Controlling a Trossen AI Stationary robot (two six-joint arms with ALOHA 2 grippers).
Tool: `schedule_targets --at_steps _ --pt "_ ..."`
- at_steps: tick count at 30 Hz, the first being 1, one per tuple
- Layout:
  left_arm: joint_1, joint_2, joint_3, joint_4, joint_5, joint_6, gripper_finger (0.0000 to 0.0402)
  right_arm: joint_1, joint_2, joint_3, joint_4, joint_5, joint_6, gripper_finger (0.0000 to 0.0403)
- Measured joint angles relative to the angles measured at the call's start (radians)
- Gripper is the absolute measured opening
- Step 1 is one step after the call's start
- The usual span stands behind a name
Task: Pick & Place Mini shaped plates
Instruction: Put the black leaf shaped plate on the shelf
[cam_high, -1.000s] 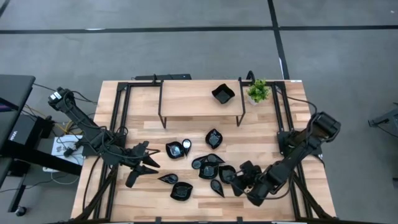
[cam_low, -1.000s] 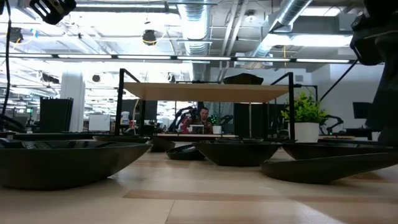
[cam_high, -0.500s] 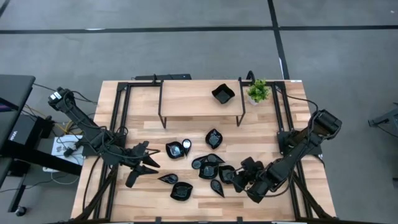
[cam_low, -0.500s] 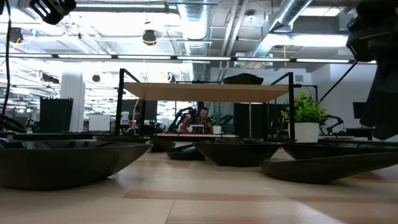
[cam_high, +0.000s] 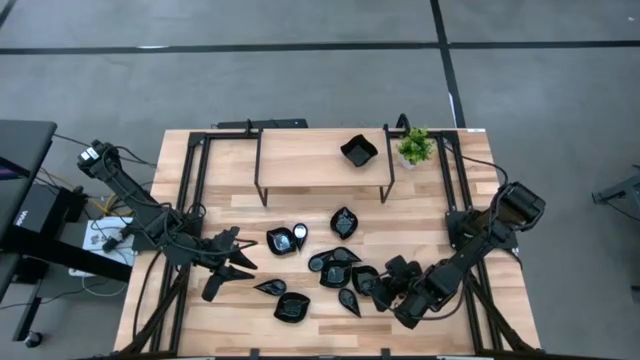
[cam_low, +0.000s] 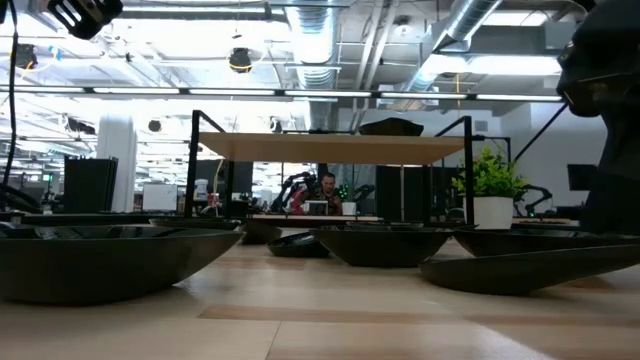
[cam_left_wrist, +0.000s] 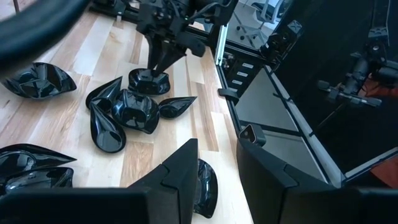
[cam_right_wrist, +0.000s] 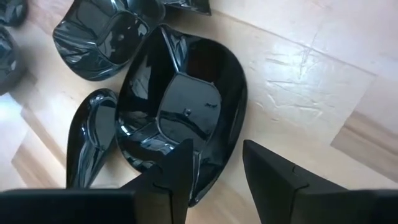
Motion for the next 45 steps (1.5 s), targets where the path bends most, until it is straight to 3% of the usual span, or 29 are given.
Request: schedule_targets --at_steps 17,32,40,45 --pt "0.0 0.0 0.0 0.0 0.0 0.0 0.0113 0.0 0.0 0.0 0.021 -0.003 -0.005 0.0082" --pt "0.0 0.0 0.0 0.0 0.0 -0.001 0.0113 0.001 -0.002 0.0 0.044 -0.075 -0.005 0.0047" --pt "0.0 0.0 0.0 0.0 0.0 -0.001 0.0113 0.001 -0.002 0.008 0.038 -0.075 0.0 0.0005" --pt "0.0 0.0 0.0 0.0 0.0 -0.004 0.0113 0.001 -0.002 0.022 0.036 -0.075 -0.001 0.0009"
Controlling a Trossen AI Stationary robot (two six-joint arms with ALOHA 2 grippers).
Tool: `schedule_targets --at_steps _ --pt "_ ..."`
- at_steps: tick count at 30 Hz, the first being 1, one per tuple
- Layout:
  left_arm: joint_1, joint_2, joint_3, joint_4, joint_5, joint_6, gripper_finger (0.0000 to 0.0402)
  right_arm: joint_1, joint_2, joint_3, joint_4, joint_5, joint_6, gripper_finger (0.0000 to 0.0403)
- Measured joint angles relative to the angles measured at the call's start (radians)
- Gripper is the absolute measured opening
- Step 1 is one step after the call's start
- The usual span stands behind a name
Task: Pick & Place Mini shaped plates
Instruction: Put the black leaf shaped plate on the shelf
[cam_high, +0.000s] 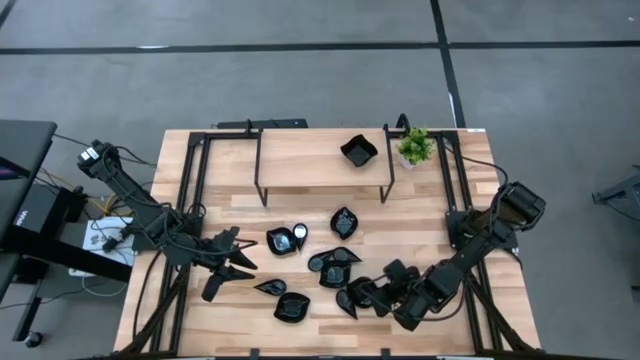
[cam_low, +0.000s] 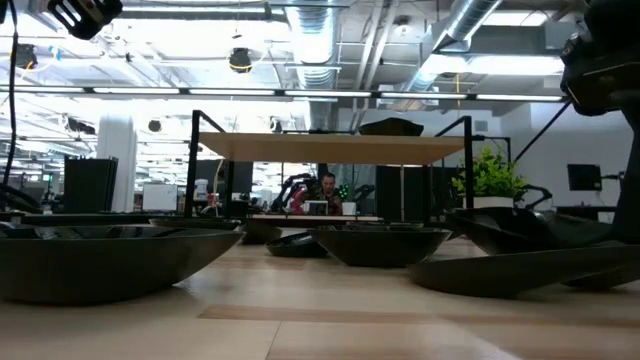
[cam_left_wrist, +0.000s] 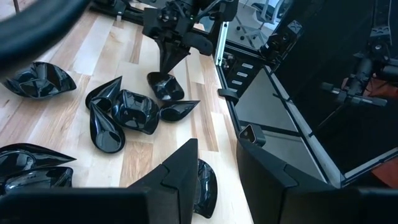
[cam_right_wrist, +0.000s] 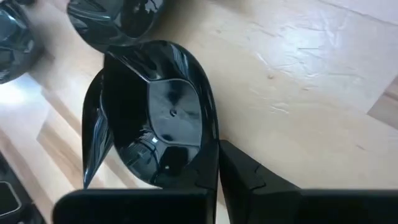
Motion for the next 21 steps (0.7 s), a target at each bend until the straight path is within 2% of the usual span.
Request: schedule_targets --at_steps 21 --pt "0.0 0.0 0.0 0.0 0.0 0.004 0.0113 -0.007 -0.001 0.09 -0.005 -0.001 -0.079 0.0003"
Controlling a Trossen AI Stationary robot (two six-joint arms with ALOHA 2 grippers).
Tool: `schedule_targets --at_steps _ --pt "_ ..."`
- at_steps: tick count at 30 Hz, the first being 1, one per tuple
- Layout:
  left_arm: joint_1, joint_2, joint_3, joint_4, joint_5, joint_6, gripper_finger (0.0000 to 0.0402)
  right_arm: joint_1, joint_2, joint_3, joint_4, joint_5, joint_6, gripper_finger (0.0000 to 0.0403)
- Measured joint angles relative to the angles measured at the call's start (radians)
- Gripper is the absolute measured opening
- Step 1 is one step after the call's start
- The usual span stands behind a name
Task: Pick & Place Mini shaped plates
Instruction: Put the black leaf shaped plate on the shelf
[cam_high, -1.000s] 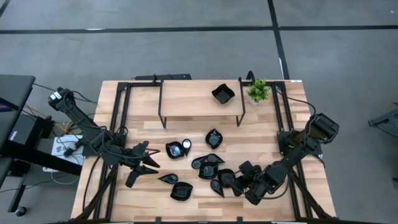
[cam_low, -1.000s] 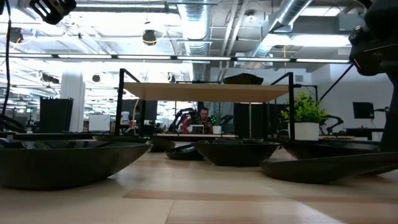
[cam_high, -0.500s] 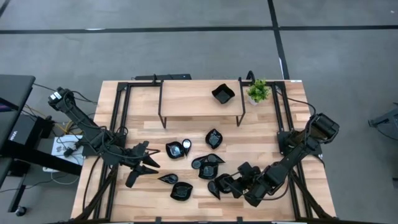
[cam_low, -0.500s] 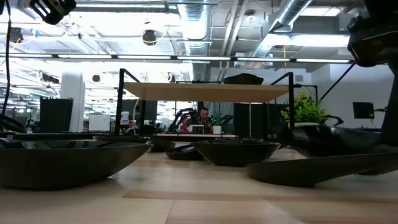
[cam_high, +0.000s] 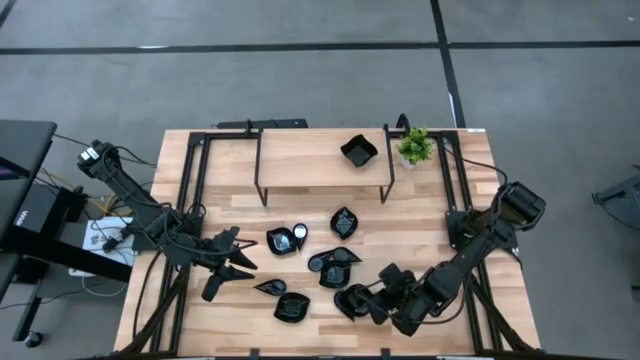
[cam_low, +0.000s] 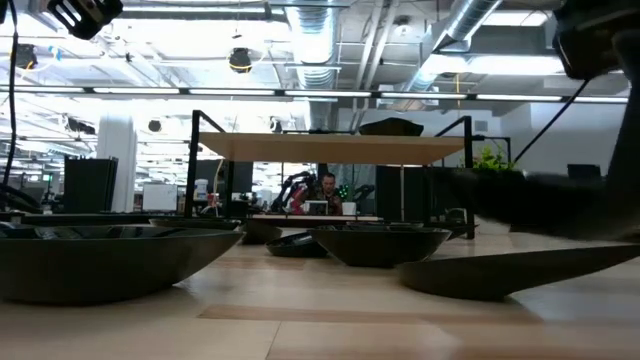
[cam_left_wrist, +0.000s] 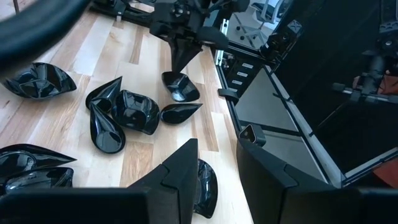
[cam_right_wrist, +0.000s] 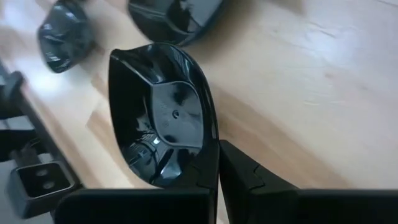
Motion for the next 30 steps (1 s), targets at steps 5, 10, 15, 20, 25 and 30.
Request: schedule_targets --at_steps 5,10,15,20,25,30 --pt "0.0 0.0 0.0 0.0 0.0 0.0 0.0113 -0.032 0.0 0.066 -0.002 0.001 -0.104 0.0003" --pt "0.0 0.0 0.0 0.003 0.0 0.0 0.0113 -0.093 0.0 0.171 -0.052 0.001 -0.249 0.0003" --pt "0.0 0.0 0.0 0.004 0.0 0.0 0.0113 -0.188 0.0 0.309 -0.131 0.002 -0.413 0.0001" --pt "0.0 0.0 0.0 0.01 0.017 -0.001 0.0113 -0.311 0.0 0.464 -0.185 0.006 -0.576 0.0001" --pt "0.0 0.0 0.0 0.016 0.03 -0.001 0.0113 -0.456 0.0 0.603 -0.187 0.012 -0.694 0.0001" --pt "0.0 0.0 0.0 0.025 0.03 -0.001 0.0113 -0.618 -0.001 0.689 -0.18 0.028 -0.732 0.0001"
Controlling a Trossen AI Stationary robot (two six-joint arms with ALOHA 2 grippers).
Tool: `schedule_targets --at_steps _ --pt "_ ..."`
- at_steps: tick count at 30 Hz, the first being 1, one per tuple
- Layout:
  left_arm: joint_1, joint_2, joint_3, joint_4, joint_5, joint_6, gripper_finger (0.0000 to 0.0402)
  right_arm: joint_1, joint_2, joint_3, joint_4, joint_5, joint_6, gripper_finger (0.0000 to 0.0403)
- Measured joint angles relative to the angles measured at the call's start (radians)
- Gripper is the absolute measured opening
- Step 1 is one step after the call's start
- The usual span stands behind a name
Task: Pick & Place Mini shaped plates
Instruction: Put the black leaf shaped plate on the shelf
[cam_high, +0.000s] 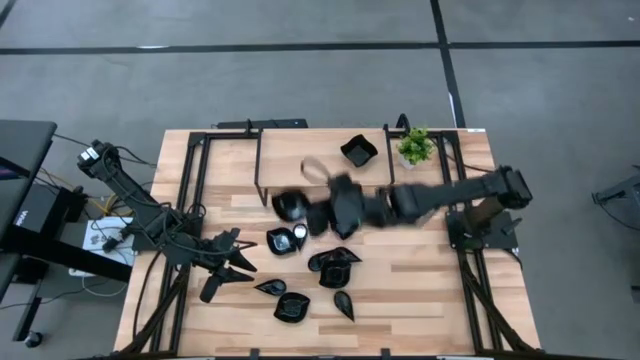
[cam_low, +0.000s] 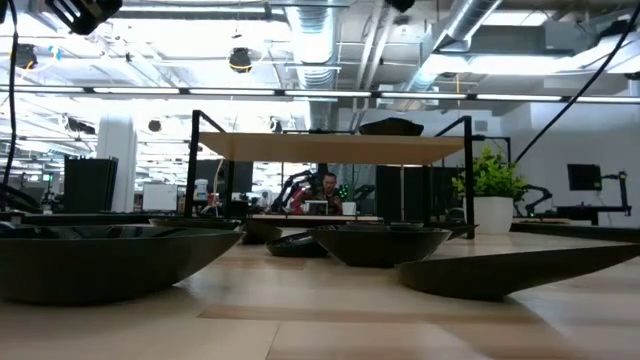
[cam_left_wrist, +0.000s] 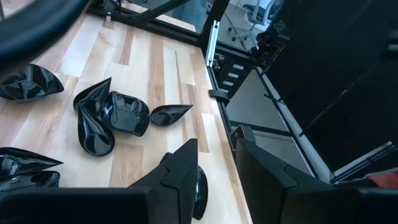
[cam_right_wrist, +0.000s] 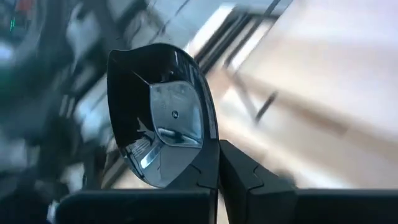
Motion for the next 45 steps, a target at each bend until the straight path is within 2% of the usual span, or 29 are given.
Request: schedule_targets --at_steps 3,10,17,26,32,36,45 --pt "0.0 0.0 0.0 0.002 -0.001 0.005 0.0113 -0.114 0.0 0.02 0.001 -0.031 0.0 0.0001" --pt "0.0 0.0 0.0 0.012 -0.101 0.037 0.0113 -0.403 0.007 0.021 0.005 -0.285 -0.005 0.0001" --pt "0.0 0.0 0.0 0.024 -0.255 0.068 0.0113 -0.631 0.01 0.021 0.0 -0.564 -0.23 0.0001" --pt "0.003 0.0 0.0 0.032 -0.415 0.068 0.0113 -0.847 0.01 0.021 0.0 -0.816 -0.486 0.0001" --pt "0.003 0.0 0.0 0.037 -0.532 0.068 0.0113 -0.905 0.029 0.022 0.02 -0.956 -0.568 0.0001" --pt "0.012 0.0 0.0 0.045 -0.558 0.068 0.0113 -0.899 0.079 0.05 -0.001 -1.069 -0.654 0.0001" --pt "0.059 0.0 0.0 0.07 -0.545 0.03 0.0113 -0.817 0.217 0.231 -0.223 -1.1 -0.844 0.0001"
